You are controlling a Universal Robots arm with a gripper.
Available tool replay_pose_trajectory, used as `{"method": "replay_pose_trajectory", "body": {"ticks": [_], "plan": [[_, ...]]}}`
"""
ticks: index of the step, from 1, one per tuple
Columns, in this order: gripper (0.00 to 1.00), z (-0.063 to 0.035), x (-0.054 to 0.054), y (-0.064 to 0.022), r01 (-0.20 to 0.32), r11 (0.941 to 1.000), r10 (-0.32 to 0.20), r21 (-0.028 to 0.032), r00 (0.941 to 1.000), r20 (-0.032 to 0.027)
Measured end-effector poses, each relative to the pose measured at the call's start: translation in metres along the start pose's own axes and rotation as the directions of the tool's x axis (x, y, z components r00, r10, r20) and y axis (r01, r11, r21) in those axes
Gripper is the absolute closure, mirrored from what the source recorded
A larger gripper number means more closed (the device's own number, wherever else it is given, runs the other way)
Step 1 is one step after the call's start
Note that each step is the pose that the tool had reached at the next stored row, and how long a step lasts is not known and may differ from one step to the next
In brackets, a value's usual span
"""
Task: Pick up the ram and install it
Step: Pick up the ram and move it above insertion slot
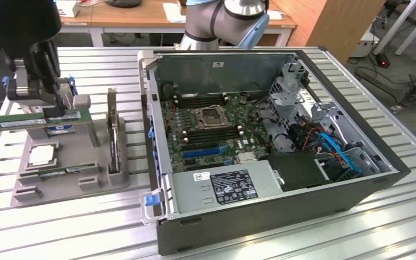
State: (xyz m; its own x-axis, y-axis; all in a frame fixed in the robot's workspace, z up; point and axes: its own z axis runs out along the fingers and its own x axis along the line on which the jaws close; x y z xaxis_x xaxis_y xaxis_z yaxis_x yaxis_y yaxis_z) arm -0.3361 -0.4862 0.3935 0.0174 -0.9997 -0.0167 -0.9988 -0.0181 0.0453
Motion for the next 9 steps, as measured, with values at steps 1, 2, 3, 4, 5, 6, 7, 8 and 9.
{"method": "replay_pose_trajectory", "body": {"ticks": [1,2,3,4,5,6,7,8,9], "plan": [[0.89,-0.0001,0.0,-0.002,0.0,1.0,0.0,0.0,1.0,0.0],[0.89,-0.0002,0.0,-0.0042,0.0,1.0,0.0,0.0001,1.0,0.0],[0.89,-0.0002,0.0,-0.0064,0.0,1.0,0.0,0.0001,1.0,0.0],[0.89,-0.0004,0.0,-0.0086,0.0,1.0,0.0,0.0001,1.0,0.0],[0.89,-0.0005,0.0,-0.0108,0.0,1.0,0.0,0.0,1.0,0.0],[0.89,-0.0006,0.0,-0.0131,0.0,1.0,0.0,0.0001,1.0,0.0],[0.89,-0.0007,0.0,-0.0152,0.0,1.0,0.0,0.0,1.0,0.0],[0.89,-0.0008,0.0,-0.0176,0.0,1.0,0.0,0.0,1.0,0.0],[0.89,-0.0009,0.0,-0.0198,0.0,1.0,0.0,0.0,1.0,0.0]]}}
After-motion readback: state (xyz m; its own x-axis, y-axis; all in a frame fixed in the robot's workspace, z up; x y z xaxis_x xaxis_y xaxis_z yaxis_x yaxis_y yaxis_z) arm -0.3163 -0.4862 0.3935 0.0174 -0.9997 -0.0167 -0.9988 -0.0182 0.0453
